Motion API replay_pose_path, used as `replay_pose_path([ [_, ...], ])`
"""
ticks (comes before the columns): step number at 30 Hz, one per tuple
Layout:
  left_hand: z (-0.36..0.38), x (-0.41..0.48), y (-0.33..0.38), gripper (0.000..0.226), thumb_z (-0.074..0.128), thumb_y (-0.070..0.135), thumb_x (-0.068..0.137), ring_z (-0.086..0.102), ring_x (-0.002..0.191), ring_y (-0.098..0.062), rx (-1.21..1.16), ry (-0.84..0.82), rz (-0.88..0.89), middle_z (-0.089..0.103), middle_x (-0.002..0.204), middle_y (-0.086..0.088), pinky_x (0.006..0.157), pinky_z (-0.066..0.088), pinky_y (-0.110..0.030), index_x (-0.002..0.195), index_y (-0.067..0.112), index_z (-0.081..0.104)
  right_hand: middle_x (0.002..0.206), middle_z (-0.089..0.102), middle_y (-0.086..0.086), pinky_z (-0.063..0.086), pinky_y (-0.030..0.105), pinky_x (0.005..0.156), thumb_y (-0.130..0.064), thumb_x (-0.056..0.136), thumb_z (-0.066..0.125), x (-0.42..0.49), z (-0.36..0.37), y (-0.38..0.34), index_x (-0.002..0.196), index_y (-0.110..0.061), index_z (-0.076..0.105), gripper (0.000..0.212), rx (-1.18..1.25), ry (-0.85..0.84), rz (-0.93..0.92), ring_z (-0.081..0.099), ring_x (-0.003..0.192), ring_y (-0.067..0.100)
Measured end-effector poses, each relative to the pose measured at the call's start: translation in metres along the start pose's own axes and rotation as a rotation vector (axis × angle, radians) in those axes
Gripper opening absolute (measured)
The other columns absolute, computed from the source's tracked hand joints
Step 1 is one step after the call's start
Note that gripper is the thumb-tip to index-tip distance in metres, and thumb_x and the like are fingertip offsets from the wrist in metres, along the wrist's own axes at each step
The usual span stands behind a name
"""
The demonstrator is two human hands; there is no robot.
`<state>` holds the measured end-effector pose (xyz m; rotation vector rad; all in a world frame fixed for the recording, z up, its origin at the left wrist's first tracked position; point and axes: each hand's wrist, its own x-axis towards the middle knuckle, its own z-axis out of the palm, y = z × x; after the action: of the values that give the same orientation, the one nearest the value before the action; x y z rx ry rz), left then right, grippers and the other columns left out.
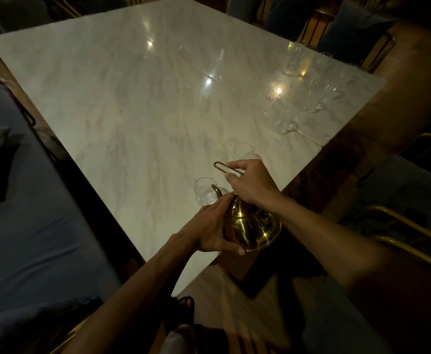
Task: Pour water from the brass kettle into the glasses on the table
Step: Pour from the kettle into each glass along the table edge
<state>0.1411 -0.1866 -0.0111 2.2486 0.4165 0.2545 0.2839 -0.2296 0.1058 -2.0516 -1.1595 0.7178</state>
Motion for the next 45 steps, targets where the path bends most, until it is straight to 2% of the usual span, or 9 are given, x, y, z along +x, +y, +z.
replay_pose_path([
  [5,0.001,-0.001,0.006,0.133,0.094,0.06,0.061,0.052,0.14,-0.02,0.056,0.002,-0.01,0.047,0.158,0.001,0.117,0.045,-0.037,0.163,0.02,0.018,0.133,0.061,0.003,0.048,0.034,0.1,-0.025,0.087,0.065,-0.005,-0.001,0.007,0.122,-0.016,0.066,0.036,0.035,0.025,-0.005,0.059,0.119,0.019],
  [7,0.003,-0.001,0.006,0.137,0.091,0.065,0.061,0.049,0.143,-0.021,0.091,-0.005,-0.026,0.042,0.162,0.0,0.118,0.044,-0.042,0.164,0.02,0.014,0.134,0.06,0.002,0.043,0.027,0.099,-0.024,0.087,0.065,-0.008,-0.003,0.01,0.122,-0.016,0.066,0.035,0.05,0.041,-0.013,0.055,0.124,0.018],
  [11,0.002,0.001,0.002,0.146,0.082,0.081,0.058,0.034,0.154,-0.022,0.193,-0.027,-0.077,0.026,0.171,0.001,0.123,0.035,-0.051,0.166,0.023,0.003,0.129,0.063,-0.003,0.05,0.033,0.097,-0.027,0.085,0.067,-0.015,-0.01,0.016,0.12,-0.021,0.066,0.036,0.126,0.08,-0.029,0.063,0.112,0.018],
  [16,-0.002,0.009,0.004,0.149,0.078,0.085,0.056,0.023,0.159,-0.025,0.281,-0.063,-0.07,0.016,0.174,-0.003,0.127,0.026,-0.052,0.166,0.02,0.002,0.103,0.068,-0.005,0.053,0.027,0.077,-0.028,0.086,0.068,-0.024,-0.019,0.022,0.123,-0.017,0.064,0.038,0.184,0.144,-0.05,0.063,0.074,0.008],
  [21,-0.003,0.029,0.015,0.149,0.081,0.081,0.058,0.019,0.16,-0.027,0.316,-0.088,-0.06,0.011,0.175,-0.004,0.129,0.02,-0.05,0.166,0.022,-0.002,0.125,0.065,-0.002,0.052,0.026,0.088,-0.028,0.086,0.069,-0.019,-0.036,0.027,0.122,-0.018,0.066,0.038,0.214,0.183,-0.042,0.065,0.1,0.015],
  [32,-0.01,0.098,0.006,0.147,0.083,0.077,0.061,0.022,0.159,-0.027,0.27,-0.123,0.025,0.012,0.175,-0.005,0.13,0.02,-0.048,0.166,0.019,-0.001,0.111,0.066,-0.007,0.053,0.02,0.08,-0.027,0.087,0.069,0.027,-0.067,0.032,0.123,-0.017,0.066,0.038,0.197,0.254,0.019,0.065,0.085,0.002],
  [36,-0.011,0.129,-0.005,0.146,0.082,0.079,0.061,0.024,0.158,-0.026,0.239,-0.138,0.046,0.017,0.174,-0.005,0.128,0.023,-0.051,0.166,0.018,0.001,0.092,0.059,-0.017,0.04,0.004,0.063,-0.026,0.088,0.068,0.055,-0.077,0.036,0.123,-0.017,0.065,0.036,0.162,0.254,0.051,0.056,0.07,-0.009],
  [41,-0.009,0.157,-0.028,0.147,0.077,0.089,0.055,0.033,0.155,-0.021,0.151,-0.138,0.028,0.026,0.171,0.002,0.123,0.036,-0.05,0.166,0.027,0.002,0.108,0.063,-0.007,0.037,0.006,0.07,-0.027,0.088,0.068,0.087,-0.078,0.04,0.125,-0.017,0.065,0.038,0.126,0.231,0.086,0.053,0.075,-0.011],
  [45,-0.015,0.171,-0.03,0.142,0.085,0.077,0.057,0.043,0.149,-0.02,0.11,-0.125,0.051,0.035,0.166,0.003,0.12,0.04,-0.05,0.165,0.024,0.01,0.125,0.064,0.0,0.041,0.018,0.083,-0.027,0.088,0.068,0.11,-0.081,0.042,0.126,-0.016,0.065,0.04,0.097,0.212,0.102,0.057,0.086,-0.003],
])
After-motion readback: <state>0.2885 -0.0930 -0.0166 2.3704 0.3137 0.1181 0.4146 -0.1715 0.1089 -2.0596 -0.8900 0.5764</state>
